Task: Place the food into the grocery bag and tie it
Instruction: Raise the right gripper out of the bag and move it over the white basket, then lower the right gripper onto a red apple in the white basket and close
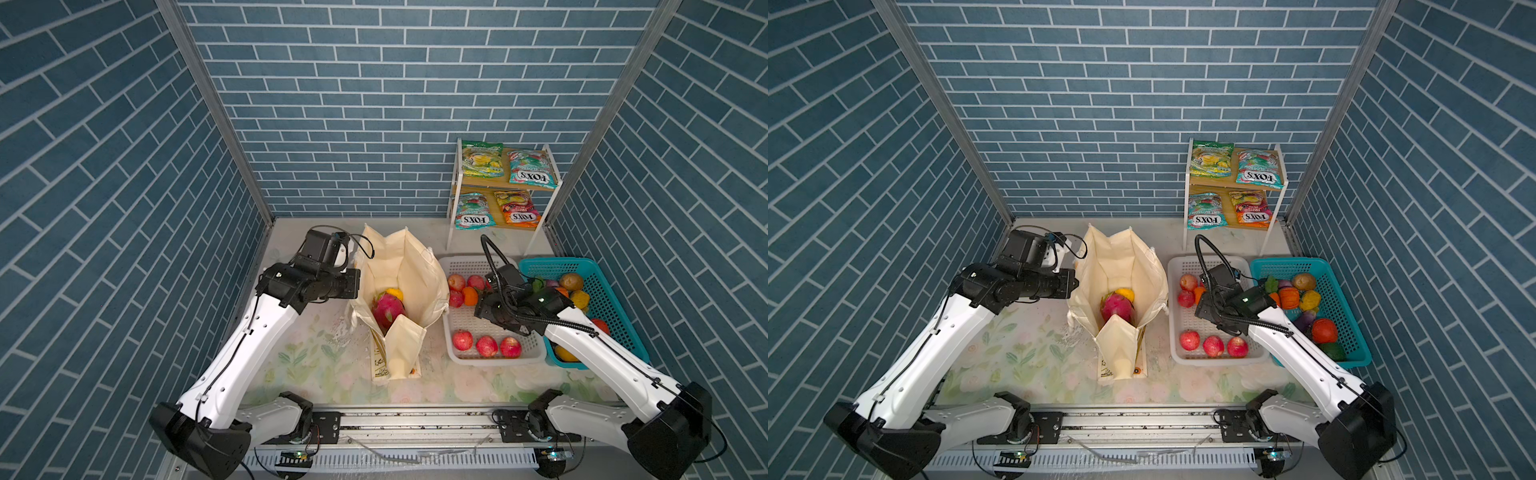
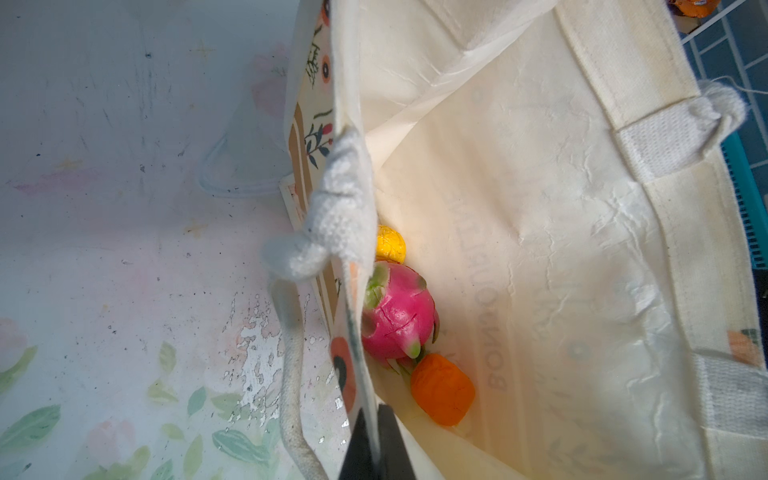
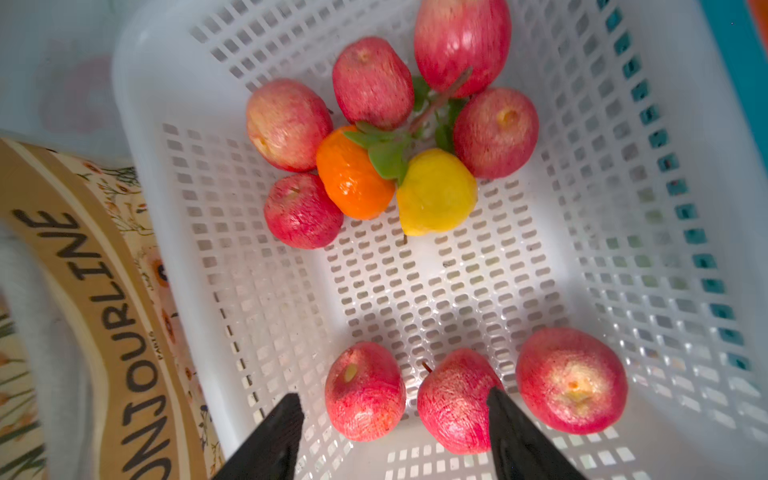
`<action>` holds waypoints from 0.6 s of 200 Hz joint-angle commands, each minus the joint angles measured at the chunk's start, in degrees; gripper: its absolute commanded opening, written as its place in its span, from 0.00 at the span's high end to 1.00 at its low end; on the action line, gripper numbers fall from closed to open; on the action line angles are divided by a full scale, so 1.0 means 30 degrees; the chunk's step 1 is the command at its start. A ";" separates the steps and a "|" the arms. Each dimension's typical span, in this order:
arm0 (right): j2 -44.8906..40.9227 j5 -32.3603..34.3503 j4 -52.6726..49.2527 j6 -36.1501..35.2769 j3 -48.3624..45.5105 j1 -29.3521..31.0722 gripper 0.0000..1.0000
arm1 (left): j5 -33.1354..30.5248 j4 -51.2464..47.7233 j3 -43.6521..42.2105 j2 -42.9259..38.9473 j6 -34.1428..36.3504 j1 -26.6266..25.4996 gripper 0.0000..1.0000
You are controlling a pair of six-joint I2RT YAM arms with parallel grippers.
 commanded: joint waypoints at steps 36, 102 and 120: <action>0.1185 -0.0299 0.0124 0.1837 -0.1268 -0.0072 0.33 | 0.0009 0.0009 -0.0256 -0.0150 0.0088 -0.0120 1.00; 0.1644 0.0121 -0.0364 0.2790 -0.2099 -0.0498 0.30 | 0.0036 0.0075 -0.0271 -0.0018 0.0147 -0.0099 1.00; 0.1740 -0.0046 -0.0427 0.3006 -0.2247 -0.0594 0.27 | 0.0016 0.0077 -0.0274 -0.0044 0.0144 -0.0104 1.00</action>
